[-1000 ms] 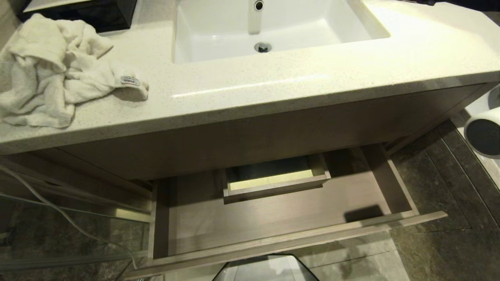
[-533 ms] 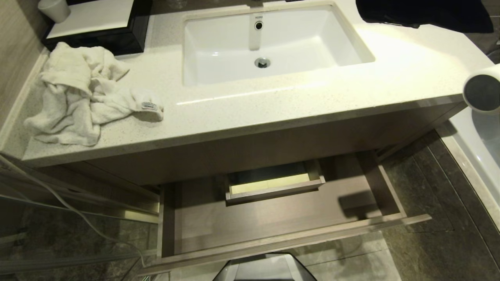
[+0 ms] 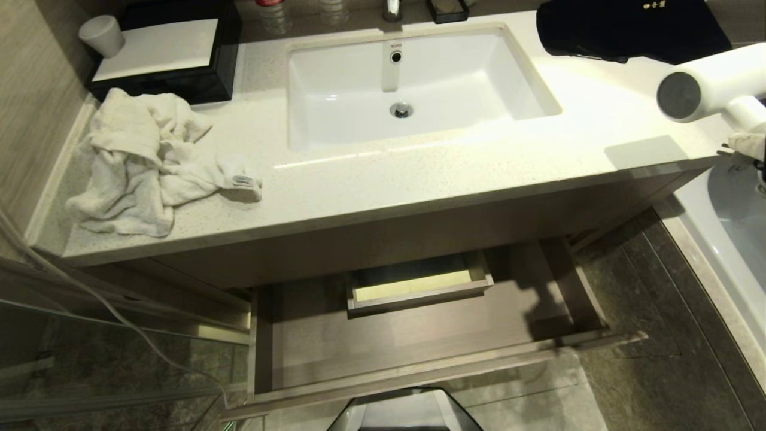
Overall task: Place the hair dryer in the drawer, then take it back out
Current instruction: Place it on the countertop
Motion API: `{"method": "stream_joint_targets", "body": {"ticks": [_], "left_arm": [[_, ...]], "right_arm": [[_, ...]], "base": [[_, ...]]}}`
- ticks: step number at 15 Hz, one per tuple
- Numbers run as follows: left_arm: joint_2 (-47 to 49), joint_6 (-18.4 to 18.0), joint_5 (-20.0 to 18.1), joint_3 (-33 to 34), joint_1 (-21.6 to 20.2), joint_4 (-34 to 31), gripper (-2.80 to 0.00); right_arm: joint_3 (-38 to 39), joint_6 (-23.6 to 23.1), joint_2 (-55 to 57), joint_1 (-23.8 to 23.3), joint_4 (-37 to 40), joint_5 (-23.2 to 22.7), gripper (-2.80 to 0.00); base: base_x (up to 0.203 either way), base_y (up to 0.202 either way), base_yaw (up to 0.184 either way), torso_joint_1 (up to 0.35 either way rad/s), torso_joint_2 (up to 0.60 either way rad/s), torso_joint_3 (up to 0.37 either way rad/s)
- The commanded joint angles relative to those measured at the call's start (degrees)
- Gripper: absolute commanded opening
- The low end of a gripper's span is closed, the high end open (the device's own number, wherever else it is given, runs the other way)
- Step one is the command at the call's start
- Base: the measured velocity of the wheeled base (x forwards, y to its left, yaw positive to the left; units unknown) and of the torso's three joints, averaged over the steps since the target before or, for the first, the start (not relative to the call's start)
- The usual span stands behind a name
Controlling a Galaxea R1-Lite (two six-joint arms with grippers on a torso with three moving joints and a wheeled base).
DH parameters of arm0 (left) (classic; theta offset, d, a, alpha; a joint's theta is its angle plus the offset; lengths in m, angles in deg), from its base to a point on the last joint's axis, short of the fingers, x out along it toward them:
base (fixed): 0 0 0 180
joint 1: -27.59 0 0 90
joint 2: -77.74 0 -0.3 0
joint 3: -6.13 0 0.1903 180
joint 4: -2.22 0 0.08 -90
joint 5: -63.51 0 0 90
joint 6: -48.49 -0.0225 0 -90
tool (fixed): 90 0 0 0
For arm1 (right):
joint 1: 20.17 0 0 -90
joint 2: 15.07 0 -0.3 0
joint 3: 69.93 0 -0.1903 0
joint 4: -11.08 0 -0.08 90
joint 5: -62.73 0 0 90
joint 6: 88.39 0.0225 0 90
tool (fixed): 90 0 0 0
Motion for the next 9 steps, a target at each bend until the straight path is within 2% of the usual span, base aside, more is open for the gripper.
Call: {"method": "stream_joint_targets", "body": {"ticks": [1,6,9], "left_arm": [[0.0,0.0,0.0,0.0,0.0,0.0,-2.8],[0.0,0.0,0.0,0.0,0.0,-0.1,-2.8],[-0.1,0.0,0.0,0.0,0.0,-0.1,-2.8]], "right_arm": [[-7.3,-0.2,11.0,0.1,0.5,-0.1,-2.8],[-25.1,-0.4,30.0,0.1,1.0,-0.6,-2.8],[-33.3,-0.3,37.3,0.1,0.0,-3.0,-2.8]], "base": [[0.0,0.0,0.0,0.066,-0.13,-0.046],[0.0,0.0,0.0,0.0,0.0,0.0],[0.0,0.0,0.0,0.0,0.0,0.0]]}}
